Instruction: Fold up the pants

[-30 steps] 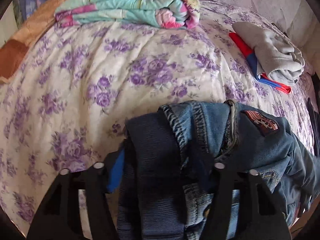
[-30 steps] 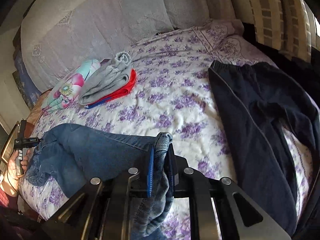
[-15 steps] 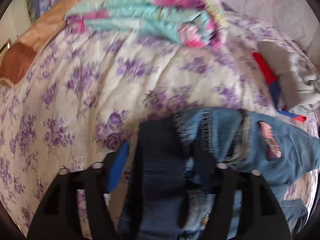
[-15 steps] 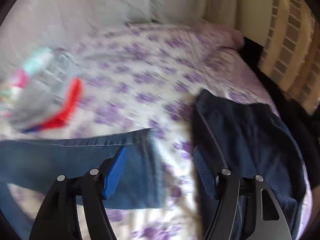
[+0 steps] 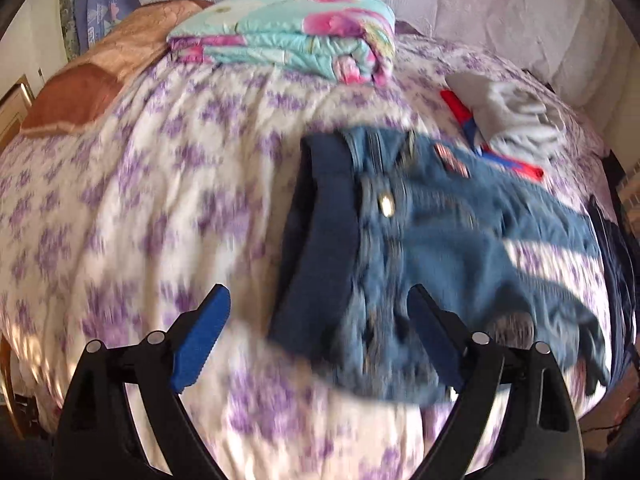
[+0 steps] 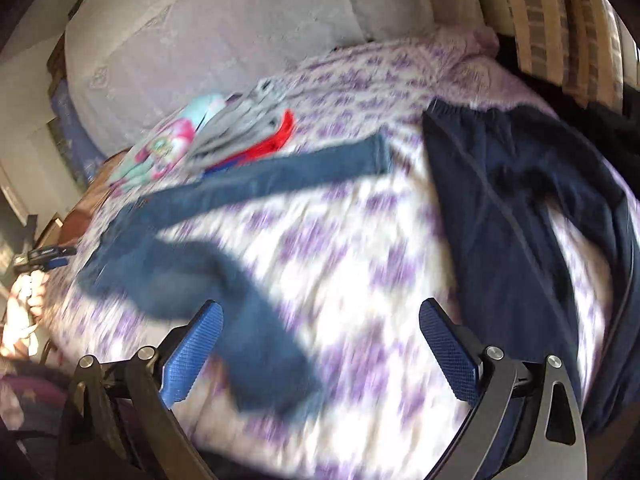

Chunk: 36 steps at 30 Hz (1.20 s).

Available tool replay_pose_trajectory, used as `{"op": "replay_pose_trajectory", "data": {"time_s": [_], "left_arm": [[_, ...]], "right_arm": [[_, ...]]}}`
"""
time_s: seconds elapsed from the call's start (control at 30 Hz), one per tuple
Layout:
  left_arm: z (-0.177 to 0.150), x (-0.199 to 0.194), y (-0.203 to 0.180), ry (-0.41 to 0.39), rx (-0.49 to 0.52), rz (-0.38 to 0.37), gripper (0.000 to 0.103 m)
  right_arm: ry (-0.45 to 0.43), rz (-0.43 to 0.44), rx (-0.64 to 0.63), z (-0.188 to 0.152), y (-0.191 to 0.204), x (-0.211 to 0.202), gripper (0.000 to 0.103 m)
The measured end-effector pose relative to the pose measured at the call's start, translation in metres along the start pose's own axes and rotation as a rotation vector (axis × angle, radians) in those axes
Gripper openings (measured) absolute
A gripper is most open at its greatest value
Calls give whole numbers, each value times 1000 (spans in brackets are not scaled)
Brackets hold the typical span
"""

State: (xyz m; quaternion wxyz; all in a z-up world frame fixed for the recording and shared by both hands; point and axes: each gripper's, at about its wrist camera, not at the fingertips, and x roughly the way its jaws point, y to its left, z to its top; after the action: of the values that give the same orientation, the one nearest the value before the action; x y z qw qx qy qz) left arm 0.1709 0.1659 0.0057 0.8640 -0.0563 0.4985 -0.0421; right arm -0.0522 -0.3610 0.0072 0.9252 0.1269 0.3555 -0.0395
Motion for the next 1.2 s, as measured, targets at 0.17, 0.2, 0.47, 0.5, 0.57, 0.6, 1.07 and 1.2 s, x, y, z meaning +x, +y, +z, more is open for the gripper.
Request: {"op": "replay_pose_trajectory", "data": {"time_s": [0.17, 0.2, 0.47, 0.5, 0.57, 0.6, 1.07, 1.2], "left_arm": [[-42, 1, 3, 21, -25, -48, 87], [-48, 5, 3, 23, -37, -48, 87], [-67, 39, 12, 57, -150, -103, 93], [-66, 39, 11, 54, -149, -100, 93], [-63, 40, 9, 51, -136, -92, 94], [-61, 41, 9, 53, -133, -89, 95], [-67, 20, 38, 83, -182, -137, 94], [-61, 22, 24, 60, -179, -181, 94]], "right_arm": [[6, -31, -111, -47, 25, -11, 99], [16, -26, -112, -51, 27, -3, 99], [27, -10, -122, -46, 34, 35, 15], [-30, -60, -150, -36, 37, 21, 14], [-138, -143, -223, -8, 44, -9, 12], [-200, -185, -272, 11, 50, -26, 12], [-40, -275, -74, 10, -68, -22, 91], [-35, -25, 176, 0, -84, -5, 99]]}}
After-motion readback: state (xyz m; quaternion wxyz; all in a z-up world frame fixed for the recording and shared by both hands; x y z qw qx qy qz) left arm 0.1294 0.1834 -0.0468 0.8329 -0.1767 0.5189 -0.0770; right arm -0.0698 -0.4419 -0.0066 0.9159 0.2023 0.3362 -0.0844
